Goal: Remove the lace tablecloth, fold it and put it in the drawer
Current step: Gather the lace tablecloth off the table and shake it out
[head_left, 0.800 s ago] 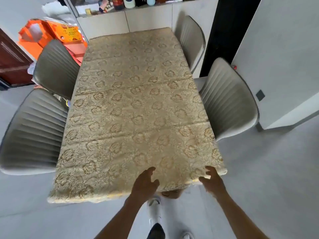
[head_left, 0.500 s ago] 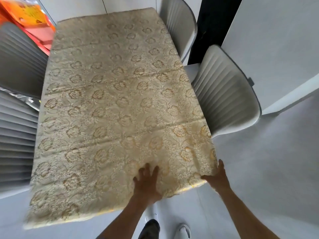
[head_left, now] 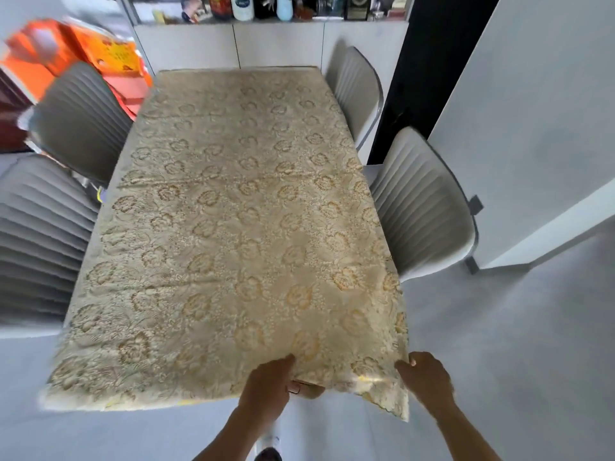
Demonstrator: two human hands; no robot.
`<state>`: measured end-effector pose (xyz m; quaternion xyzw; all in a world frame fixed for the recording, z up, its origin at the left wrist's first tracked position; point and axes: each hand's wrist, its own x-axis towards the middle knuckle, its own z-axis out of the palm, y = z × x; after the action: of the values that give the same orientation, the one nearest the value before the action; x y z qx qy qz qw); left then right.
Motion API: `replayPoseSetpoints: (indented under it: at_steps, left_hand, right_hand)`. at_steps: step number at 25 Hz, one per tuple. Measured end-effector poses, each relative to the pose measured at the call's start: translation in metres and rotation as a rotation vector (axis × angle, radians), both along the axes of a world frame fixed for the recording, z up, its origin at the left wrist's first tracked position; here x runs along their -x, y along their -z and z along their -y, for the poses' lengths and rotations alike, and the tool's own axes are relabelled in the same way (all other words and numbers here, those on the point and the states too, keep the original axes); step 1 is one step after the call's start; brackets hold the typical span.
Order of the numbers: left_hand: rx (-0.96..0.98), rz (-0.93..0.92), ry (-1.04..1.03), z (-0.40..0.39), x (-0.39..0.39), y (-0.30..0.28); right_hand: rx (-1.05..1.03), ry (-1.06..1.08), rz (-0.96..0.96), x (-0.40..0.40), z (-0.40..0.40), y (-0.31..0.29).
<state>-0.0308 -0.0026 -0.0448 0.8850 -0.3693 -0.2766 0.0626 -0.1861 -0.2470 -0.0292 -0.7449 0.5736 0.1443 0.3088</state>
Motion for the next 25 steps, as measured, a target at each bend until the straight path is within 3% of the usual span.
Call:
replayPoseSetpoints:
  at_steps: [7,9,12,15,17,19,20,23,25]
  left_hand:
    - [0.36,-0.355,-0.304,-0.035,0.067,-0.081]
    - [0.445,-0.314,-0.393,-0.034,0.061,-0.112]
    - [0.628,-0.331,-0.545,-0.029,0.037,-0.158]
    - [0.788,-0.357,-0.719,-0.019,0.006,-0.195]
    - [0.986,-0.295,-0.872,-0.009,-0.018,-0.22]
    - [1.181,-0.344,-0.853,0.002,-0.043,-0.232]
    - [1.165,-0.311,-0.766,0.006,-0.054,-0.229]
    - [0.762,0.014,-0.576,0.017,-0.07,-0.195]
    - [0.59,0.057,-0.531,0.025,-0.081,-0.161]
  right_hand:
    - [-0.105,-0.348,-0.074,0.086,-0.036,-0.07]
    - [-0.182,-0.34,0.113,0.082,-0.043,-0.098]
    - [-0.31,-0.11,0.508,0.061,-0.046,-0.141]
    - [-0.367,-0.051,0.723,0.031,-0.039,-0.177]
    - [-0.511,0.006,0.939,0.0,-0.033,-0.2]
    - [-0.67,-0.002,1.161,-0.034,-0.025,-0.214]
    - [-0.661,-0.072,1.166,-0.051,-0.021,-0.215]
    - [-0.478,-0.298,0.947,-0.089,-0.021,-0.191]
    - [-0.372,-0.356,0.835,-0.11,-0.023,-0.157]
